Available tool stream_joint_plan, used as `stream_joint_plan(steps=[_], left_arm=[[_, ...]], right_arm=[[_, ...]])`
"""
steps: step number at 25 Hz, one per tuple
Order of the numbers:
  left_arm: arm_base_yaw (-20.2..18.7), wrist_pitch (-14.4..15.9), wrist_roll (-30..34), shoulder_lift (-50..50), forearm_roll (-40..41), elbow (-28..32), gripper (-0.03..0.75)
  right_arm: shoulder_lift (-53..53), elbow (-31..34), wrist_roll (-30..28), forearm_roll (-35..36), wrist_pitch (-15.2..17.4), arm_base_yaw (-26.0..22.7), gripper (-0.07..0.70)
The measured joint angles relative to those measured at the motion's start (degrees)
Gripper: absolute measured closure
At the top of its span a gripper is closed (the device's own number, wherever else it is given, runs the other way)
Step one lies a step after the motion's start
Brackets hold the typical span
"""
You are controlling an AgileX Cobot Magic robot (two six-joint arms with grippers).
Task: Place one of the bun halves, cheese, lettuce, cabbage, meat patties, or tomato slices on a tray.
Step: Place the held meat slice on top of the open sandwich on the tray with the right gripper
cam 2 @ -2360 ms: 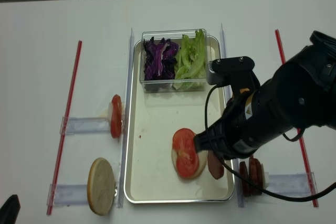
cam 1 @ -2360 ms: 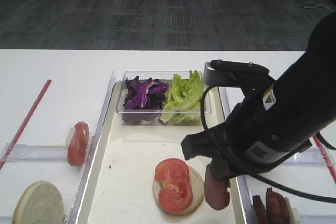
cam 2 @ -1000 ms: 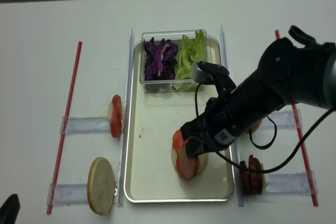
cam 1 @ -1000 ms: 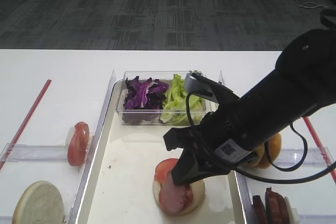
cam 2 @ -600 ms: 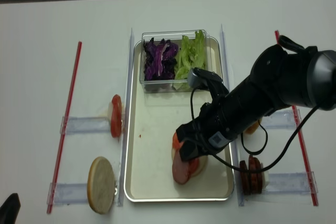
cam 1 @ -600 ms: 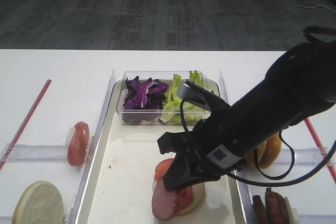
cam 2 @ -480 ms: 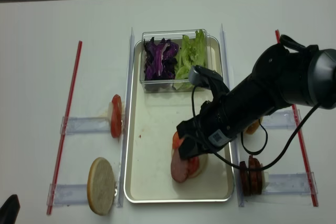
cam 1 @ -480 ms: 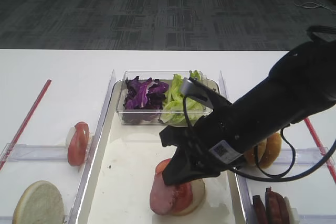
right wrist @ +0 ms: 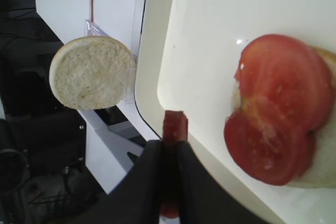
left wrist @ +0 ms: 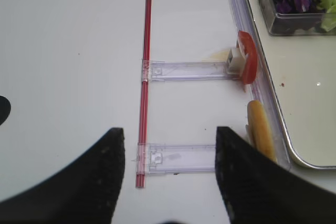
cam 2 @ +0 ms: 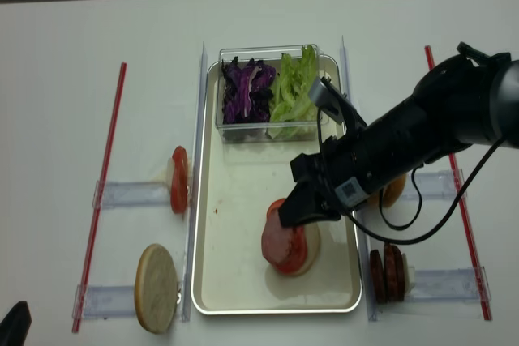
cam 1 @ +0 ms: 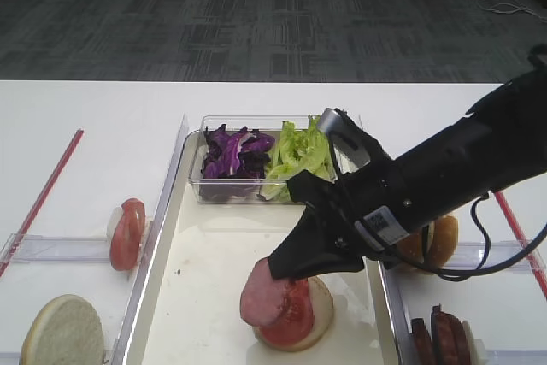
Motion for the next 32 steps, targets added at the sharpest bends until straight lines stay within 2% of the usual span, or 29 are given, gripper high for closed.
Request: stream_joint_plan(steps=[10, 14, 18, 22, 32], left_arm=[[0.0, 0.0, 0.0, 0.0, 0.0, 0.0, 0.316], [0.0, 0.0, 0.0, 0.0, 0.0, 0.0, 0.316], [0.0, 0.0, 0.0, 0.0, 0.0, 0.0, 0.316], [0.0, 0.0, 0.0, 0.0, 0.0, 0.0, 0.316], [0.0, 0.0, 0.0, 0.0, 0.0, 0.0, 0.316]], right_arm=[[3.3, -0.1, -3.8, 2.8, -0.4, -0.3, 0.558], [3.4, -0.1, -4.0, 3.5, -0.2, -2.4, 0.558], [5.0, -0.2, -4.5, 3.6, 2.2, -4.5, 0.558], [5.6, -0.2, -6.2, 3.9, 3.5, -4.6, 0.558], [8.0, -0.3, -8.9, 4.2, 3.9, -4.6, 0.558]])
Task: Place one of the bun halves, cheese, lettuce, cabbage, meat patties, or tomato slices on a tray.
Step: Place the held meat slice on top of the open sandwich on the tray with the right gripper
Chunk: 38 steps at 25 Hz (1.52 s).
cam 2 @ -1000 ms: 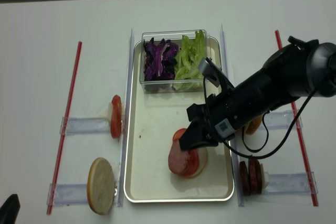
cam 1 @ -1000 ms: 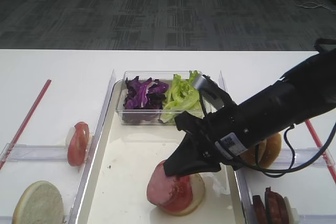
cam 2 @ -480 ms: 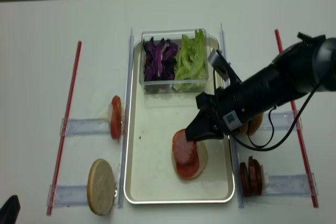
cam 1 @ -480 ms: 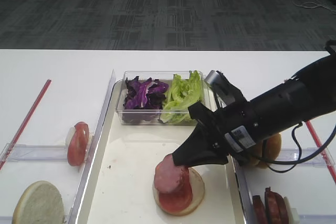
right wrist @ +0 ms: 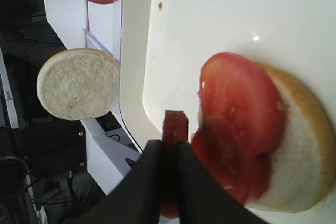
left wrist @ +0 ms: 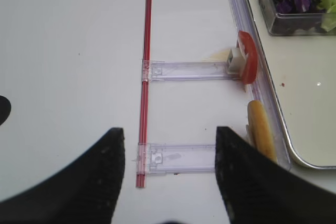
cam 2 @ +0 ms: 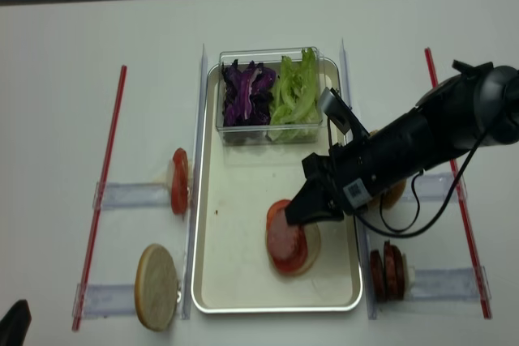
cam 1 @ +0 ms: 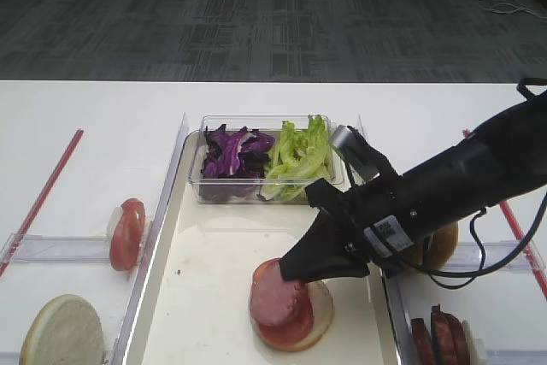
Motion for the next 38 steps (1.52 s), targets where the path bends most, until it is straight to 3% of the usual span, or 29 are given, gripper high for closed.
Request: stream_joint_plan(steps=[24, 27, 34, 38], left_arm=[[0.0, 0.0, 0.0, 0.0, 0.0, 0.0, 0.316], [0.0, 0.0, 0.0, 0.0, 0.0, 0.0, 0.316], [0.0, 0.0, 0.0, 0.0, 0.0, 0.0, 0.316], [0.0, 0.0, 0.1, 0.0, 0.0, 0.0, 0.316]], right_arm=[[0.2, 0.0, -0.4, -0.1, -1.4, 0.0, 0.542], [0.2, 0.0, -0.3, -0.1, -1.1, 0.0, 0.447], [0.2, 0.0, -0.3, -0.1, 1.6, 0.0, 0.095], [0.2, 0.0, 1.5, -0.2, 1.9, 0.0, 0.043]])
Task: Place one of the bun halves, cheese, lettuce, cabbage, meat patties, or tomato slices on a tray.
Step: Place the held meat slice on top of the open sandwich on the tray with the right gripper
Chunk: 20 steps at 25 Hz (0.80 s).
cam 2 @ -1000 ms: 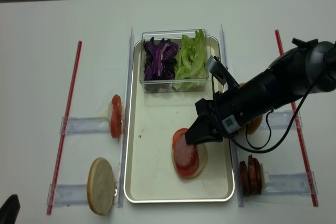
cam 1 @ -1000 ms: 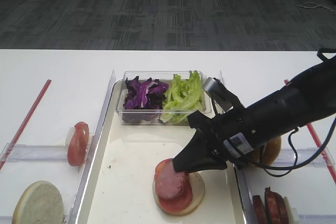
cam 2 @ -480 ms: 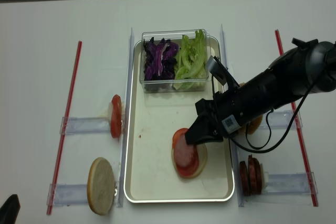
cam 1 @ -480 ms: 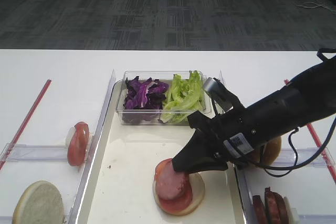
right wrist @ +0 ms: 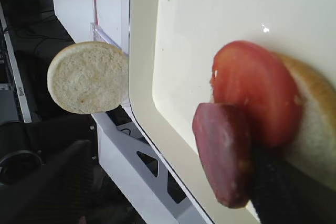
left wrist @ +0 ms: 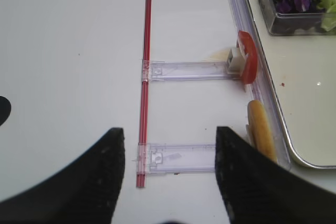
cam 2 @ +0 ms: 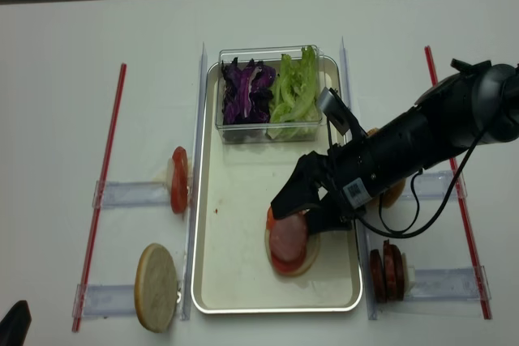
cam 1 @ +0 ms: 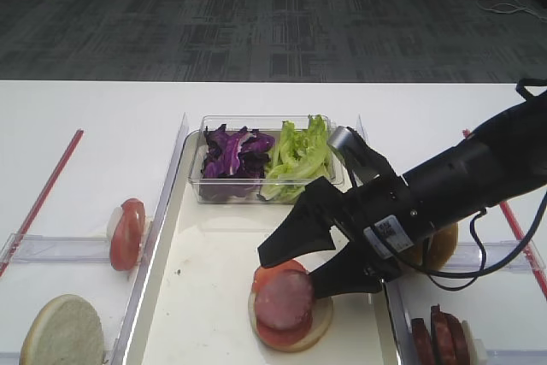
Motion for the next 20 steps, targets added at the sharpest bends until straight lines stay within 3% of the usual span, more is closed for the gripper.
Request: stream_joint_plan(steps=[9, 15, 20], left_arm=[[0.0, 0.0, 0.1, 0.0, 0.0, 0.0, 0.316], [0.0, 0.0, 0.1, 0.0, 0.0, 0.0, 0.316], [0.0, 0.0, 0.1, 0.0, 0.0, 0.0, 0.316]], right_arm=[[0.0, 0.0, 4.1, -0.4, -1.1, 0.0, 0.036], [-3.8, 0.0, 8.5, -4.1, -5.2, 0.0, 0.036], [-6.7, 0.0, 11.6, -7.4, -6.4, 0.0, 0.036]])
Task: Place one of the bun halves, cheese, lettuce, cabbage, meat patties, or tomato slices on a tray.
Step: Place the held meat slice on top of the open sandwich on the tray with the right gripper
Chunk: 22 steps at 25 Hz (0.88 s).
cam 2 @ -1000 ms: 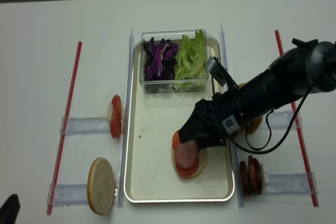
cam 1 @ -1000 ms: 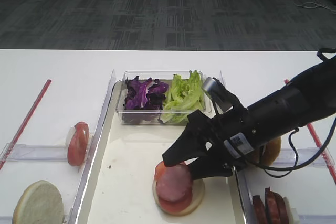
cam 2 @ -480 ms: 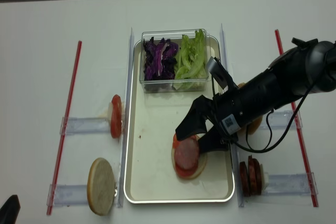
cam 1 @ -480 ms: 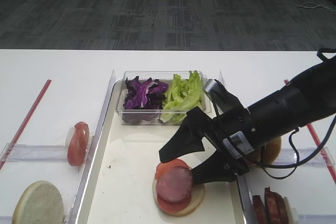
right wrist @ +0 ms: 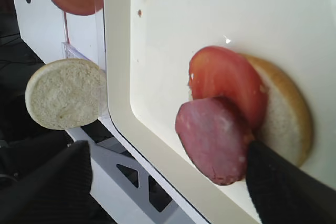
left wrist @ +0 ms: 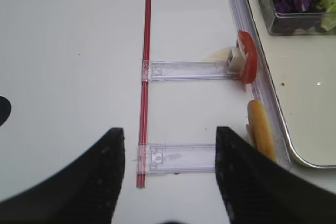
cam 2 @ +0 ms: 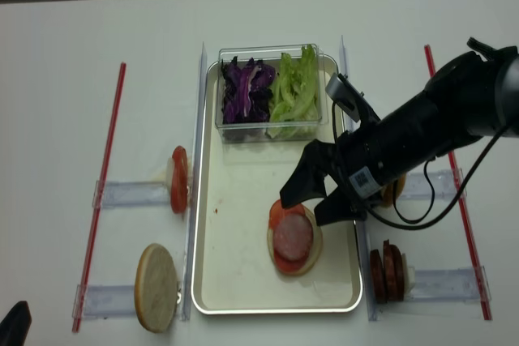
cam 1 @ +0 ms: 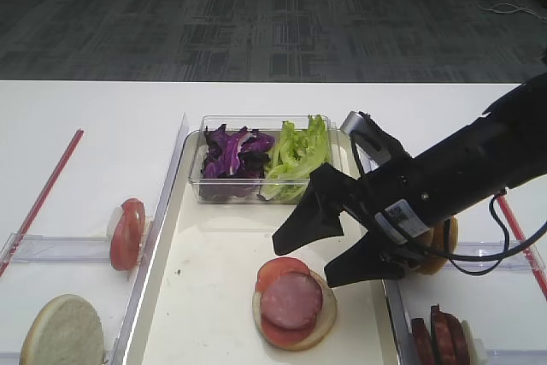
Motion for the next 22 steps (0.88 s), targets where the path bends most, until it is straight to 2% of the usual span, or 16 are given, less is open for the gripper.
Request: stream_joint_plan(steps=[7, 13, 22], left_arm=[[0.0, 0.0, 0.1, 0.0, 0.0, 0.0, 0.316], [0.0, 0.0, 0.1, 0.0, 0.0, 0.0, 0.316], [0.0, 0.0, 0.1, 0.0, 0.0, 0.0, 0.316]], right_arm=[[-2.3, 0.0, 1.7, -1.3, -0.1, 0.0, 0.036], [-5.0, 0.0, 2.8, -2.0, 1.5, 0.0, 0.037], [-10.2, 0.0, 7.0, -7.4, 2.9, 0.0, 0.069]])
